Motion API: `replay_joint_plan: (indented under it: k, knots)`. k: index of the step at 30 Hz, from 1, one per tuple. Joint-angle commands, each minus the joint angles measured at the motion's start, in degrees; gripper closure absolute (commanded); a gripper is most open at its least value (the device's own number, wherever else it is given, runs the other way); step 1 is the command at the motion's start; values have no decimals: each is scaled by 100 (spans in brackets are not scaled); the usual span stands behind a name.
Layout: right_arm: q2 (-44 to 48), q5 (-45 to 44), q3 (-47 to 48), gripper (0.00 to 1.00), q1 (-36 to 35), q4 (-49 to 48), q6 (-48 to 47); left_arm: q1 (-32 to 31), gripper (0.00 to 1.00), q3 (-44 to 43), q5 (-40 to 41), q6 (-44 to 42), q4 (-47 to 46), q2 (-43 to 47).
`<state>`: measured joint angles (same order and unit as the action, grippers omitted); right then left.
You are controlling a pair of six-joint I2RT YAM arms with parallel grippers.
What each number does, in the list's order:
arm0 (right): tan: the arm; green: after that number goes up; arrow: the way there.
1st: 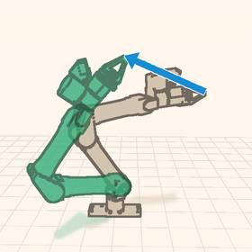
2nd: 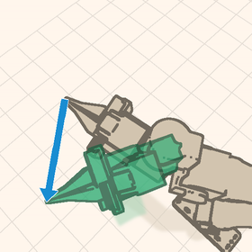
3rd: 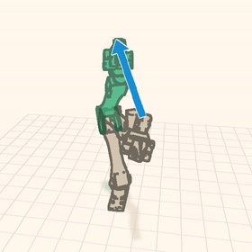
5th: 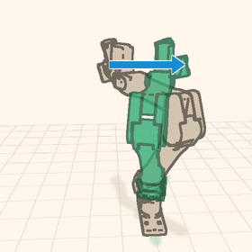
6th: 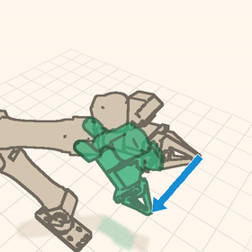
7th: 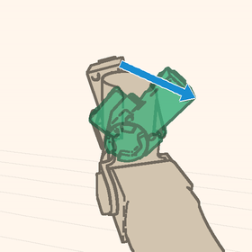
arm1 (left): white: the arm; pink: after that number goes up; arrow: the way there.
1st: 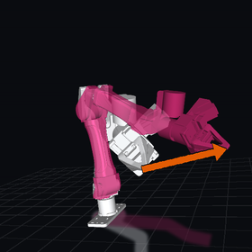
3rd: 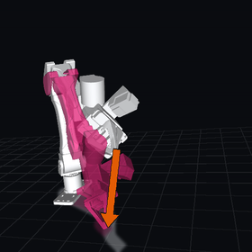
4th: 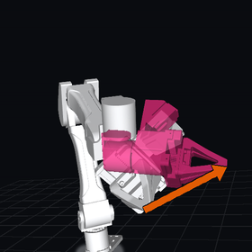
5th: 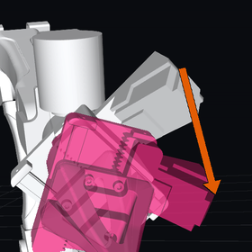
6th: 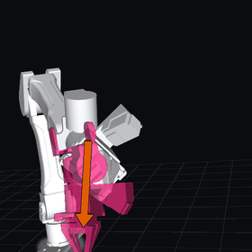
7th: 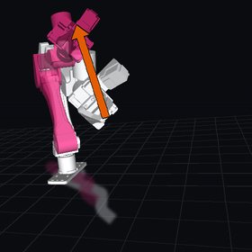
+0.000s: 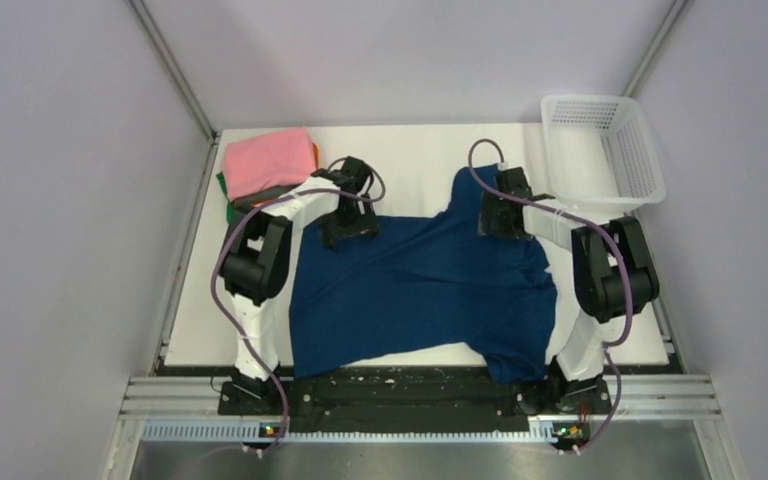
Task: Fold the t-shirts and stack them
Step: Flatten out the tshirt
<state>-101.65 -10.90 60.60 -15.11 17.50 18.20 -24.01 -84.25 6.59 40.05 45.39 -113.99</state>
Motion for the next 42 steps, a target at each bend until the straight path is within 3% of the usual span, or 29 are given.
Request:
replay_joint_plan:
  k: [1,5,10,14,21,26,29,32,36,42]
  knots:
    - [-573,-102,455,26,264,24,75,186,4,-904,81,-3,49,-704]
    - [-1034,101,836,26,536,-47,79,426,5,-1750,-13,-18,158,-1572]
    - [-1726,255,1806,27,732,74,-11,628,4,-3500,-121,-140,702,-2669]
    - [-2273,25,2763,27,763,360,-171,779,4,-4272,-445,-275,432,-3129]
    - [-2608,349,4017,27,907,706,-474,832,3,-4771,-1113,-524,140,-3073]
    - [-1834,465,3713,27,890,898,-625,743,1,-4745,-1255,-683,93,-2408]
    - [-881,567,2811,27,786,903,-561,546,1,-4303,-1095,-781,191,-1744]
    - [274,611,1548,28,540,935,-200,266,1,-3266,-949,-777,138,-849]
    - [1931,690,-123,28,-281,997,544,-140,1,-1220,-980,-564,-94,459]
    - [2860,646,-1549,29,-1279,1248,1544,-301,1,1956,-1218,-268,-1333,2048]
